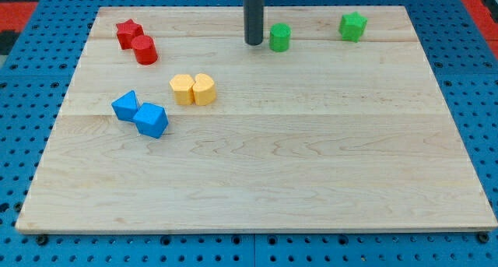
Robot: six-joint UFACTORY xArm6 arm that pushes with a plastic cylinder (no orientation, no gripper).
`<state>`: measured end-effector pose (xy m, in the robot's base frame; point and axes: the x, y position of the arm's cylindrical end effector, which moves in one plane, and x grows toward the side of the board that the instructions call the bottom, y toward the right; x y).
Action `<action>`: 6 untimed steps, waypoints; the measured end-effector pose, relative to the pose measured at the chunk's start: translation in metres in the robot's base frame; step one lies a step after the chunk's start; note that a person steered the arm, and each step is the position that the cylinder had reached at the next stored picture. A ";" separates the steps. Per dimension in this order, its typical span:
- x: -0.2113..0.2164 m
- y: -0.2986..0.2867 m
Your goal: Slightly move yellow blocks towards the left
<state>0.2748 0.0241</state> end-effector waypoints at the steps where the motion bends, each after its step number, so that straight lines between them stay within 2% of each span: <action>1: 0.006 -0.009; 2: 0.031 0.012; 4: 0.004 0.027; 5: 0.076 0.044; 6: 0.165 0.009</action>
